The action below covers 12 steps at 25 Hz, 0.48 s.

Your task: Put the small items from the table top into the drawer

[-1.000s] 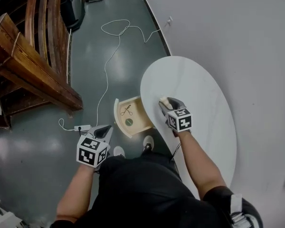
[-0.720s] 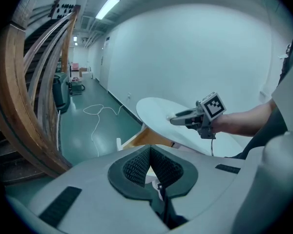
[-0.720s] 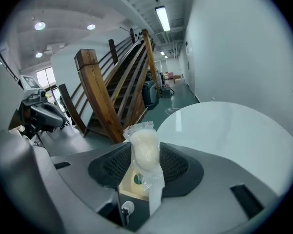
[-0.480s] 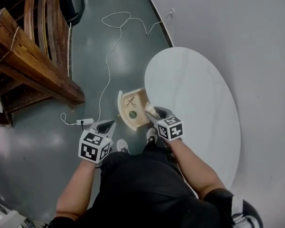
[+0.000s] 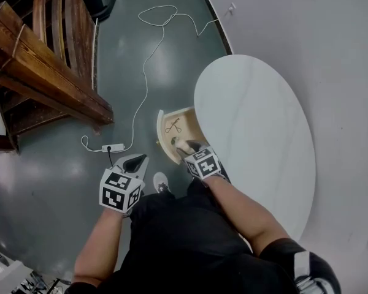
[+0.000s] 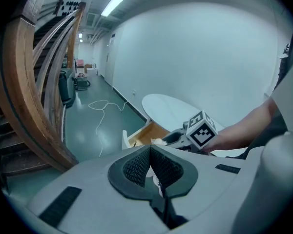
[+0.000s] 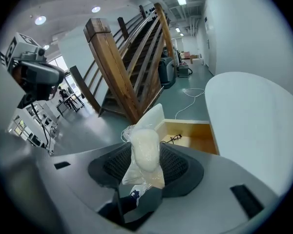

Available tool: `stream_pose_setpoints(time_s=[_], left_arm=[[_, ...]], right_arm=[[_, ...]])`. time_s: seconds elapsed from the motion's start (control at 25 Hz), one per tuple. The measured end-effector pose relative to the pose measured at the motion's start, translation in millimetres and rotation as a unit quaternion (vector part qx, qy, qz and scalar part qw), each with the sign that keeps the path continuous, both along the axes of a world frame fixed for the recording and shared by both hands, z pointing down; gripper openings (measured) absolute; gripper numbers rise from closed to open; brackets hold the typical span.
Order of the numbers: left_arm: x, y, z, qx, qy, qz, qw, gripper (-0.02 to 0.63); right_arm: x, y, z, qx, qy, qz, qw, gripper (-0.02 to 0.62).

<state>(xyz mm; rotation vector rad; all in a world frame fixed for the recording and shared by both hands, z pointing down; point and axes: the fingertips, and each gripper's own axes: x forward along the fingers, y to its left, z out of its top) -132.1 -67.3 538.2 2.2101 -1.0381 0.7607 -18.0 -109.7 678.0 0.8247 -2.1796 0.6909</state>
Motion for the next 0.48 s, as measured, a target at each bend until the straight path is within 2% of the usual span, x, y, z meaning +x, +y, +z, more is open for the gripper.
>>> stream_pose_setpoints(time_s=[0.2,0.48], left_arm=[[-6.6,2.9,7.4,-0.011,-0.001,-0.016,0.9998,0.014],[-27.2,13.3,22.6,-0.039,-0.010,-0.046,0.9982,0.014]], right_arm=[[-6.0,-15.7,30.6,-0.012,0.033,-0.008,0.999,0.179],[-10.7,-49.9,79.8,-0.020,0.109,-0.016,0.994,0.181]])
